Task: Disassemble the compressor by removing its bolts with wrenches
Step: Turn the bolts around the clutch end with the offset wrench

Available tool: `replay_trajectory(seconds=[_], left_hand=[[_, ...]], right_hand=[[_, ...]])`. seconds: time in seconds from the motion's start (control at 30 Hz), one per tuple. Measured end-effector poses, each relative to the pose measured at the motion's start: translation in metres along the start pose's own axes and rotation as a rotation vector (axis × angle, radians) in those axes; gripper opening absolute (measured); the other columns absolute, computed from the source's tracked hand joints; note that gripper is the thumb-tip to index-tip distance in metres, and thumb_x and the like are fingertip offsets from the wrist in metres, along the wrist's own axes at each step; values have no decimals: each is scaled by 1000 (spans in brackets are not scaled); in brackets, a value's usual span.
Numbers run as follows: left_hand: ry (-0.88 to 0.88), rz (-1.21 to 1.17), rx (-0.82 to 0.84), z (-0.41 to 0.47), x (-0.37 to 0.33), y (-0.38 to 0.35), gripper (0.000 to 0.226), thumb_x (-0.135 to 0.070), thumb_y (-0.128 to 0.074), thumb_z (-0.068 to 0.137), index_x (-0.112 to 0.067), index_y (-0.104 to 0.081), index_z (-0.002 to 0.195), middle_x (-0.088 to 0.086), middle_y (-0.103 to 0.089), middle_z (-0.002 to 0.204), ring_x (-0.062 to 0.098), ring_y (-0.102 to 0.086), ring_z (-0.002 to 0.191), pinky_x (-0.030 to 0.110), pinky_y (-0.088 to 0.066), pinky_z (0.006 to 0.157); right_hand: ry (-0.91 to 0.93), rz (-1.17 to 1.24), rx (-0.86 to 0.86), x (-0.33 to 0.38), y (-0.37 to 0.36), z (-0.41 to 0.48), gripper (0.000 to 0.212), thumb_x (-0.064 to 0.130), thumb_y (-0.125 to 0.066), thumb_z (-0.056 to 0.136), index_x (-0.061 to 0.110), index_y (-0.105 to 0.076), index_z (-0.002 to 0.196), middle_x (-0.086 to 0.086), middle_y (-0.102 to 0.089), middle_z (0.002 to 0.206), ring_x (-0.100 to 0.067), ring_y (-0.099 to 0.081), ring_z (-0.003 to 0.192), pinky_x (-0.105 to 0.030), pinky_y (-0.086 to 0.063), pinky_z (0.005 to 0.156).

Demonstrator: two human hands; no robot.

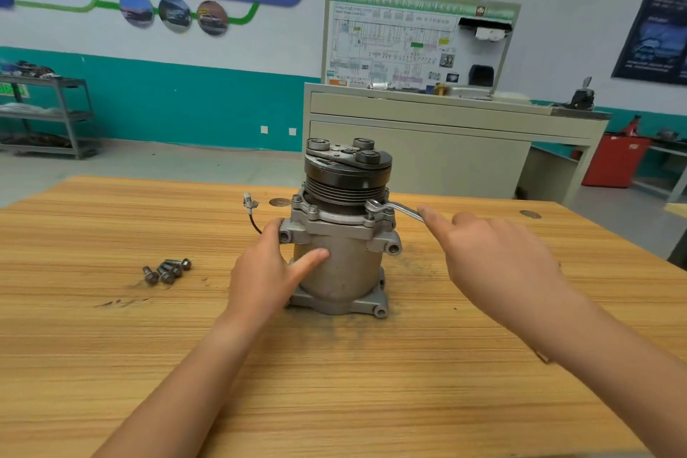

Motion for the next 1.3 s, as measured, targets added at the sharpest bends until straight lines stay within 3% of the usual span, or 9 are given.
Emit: replay_trajectory(seconds=[0.1, 0.2, 0.4, 0.6, 0.8, 0.9, 1.03, 1.1, 1.3], left_hand=[[-13, 139, -81, -9, -11, -1, 103, -77, -45, 61, -7, -40, 137, 8, -68, 96, 23, -64, 74, 34, -49, 62], [30, 113, -111, -19, -22, -9, 89, -64, -59, 73, -6, -37, 137, 8, -66, 89, 26, -63, 84, 38, -49, 72], [77, -124, -103, -27, -23, -22, 85, -48, -57, 86, -7, -15, 148, 10, -41, 145, 25, -40, 132, 49, -37, 103], [-35, -225, -159, -28, -17, -26, 73, -39, -42, 93, -11, -5, 150, 1, -7, 158, 5, -6, 141, 29, -10, 113], [-87, -281, -151, -30, -15, -29, 73, -45, -36, 93, -13, -5, 150, -2, -5, 158, -5, -1, 134, 30, -9, 113], [-81, -299, -147, -30, -15, -30, 68, -38, -40, 96, -13, -6, 150, 0, -7, 158, -2, -3, 136, 30, -11, 113], [-68, -324, -150, -30, -15, -31, 68, -33, -42, 96, -13, -8, 150, 0, -8, 158, -3, -4, 136, 27, -11, 112], [-66, -332, -149, -31, -16, -31, 67, -32, -43, 95, -12, -9, 150, 0, -9, 158, -3, -4, 136, 26, -10, 111], [-83, -311, -141, -33, -14, -30, 65, -30, -43, 95, -11, -13, 149, 1, -10, 157, -3, -5, 135, 24, -11, 110]], right_hand=[[65, -117, 88, 3, 18, 4, 55, -2, -41, 87, 11, -23, 138, 1, -24, 66, -15, -26, 50, -26, -18, 40], [192, -252, 186, 15, 29, 5, 52, -8, -41, 86, -2, -29, 137, -2, -24, 67, -14, -28, 52, -26, -22, 39], [169, -248, 106, -3, 11, 16, 36, 9, -36, 94, 5, -35, 130, -1, -37, 63, -17, -35, 51, -26, -27, 42], [191, -250, 42, -38, -18, 54, 28, 9, -39, 94, 19, -36, 119, 4, -35, 57, -13, -34, 46, -24, -22, 41], [206, 3, -286, -25, -48, 89, 30, -13, -60, 75, 1, -58, 102, -13, -66, 81, -28, -64, 69, -37, -50, 72], [84, 252, -329, -25, -59, 82, 27, 4, -46, 93, 8, -54, 119, -11, -67, 86, -30, -60, 72, -35, -42, 68], [-142, 873, -376, -42, -47, 56, 47, 8, -35, 95, 19, -30, 140, -9, -54, 61, -26, -51, 53, -37, -42, 47], [-114, 815, -296, -44, -35, 46, 50, 11, -35, 94, 25, -31, 141, -2, -51, 58, -19, -46, 49, -31, -36, 44], [63, 459, -39, -20, -20, 30, 39, 40, -29, 98, 40, -32, 138, -1, -65, 108, -22, -59, 86, -32, -46, 65]])
Point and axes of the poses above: each hand's wrist, its own z-axis towards the middle knuckle, its own y-axis out of the back of the hand, x = y × z, the point moved 2 cm from there along z, towards the middle knuckle
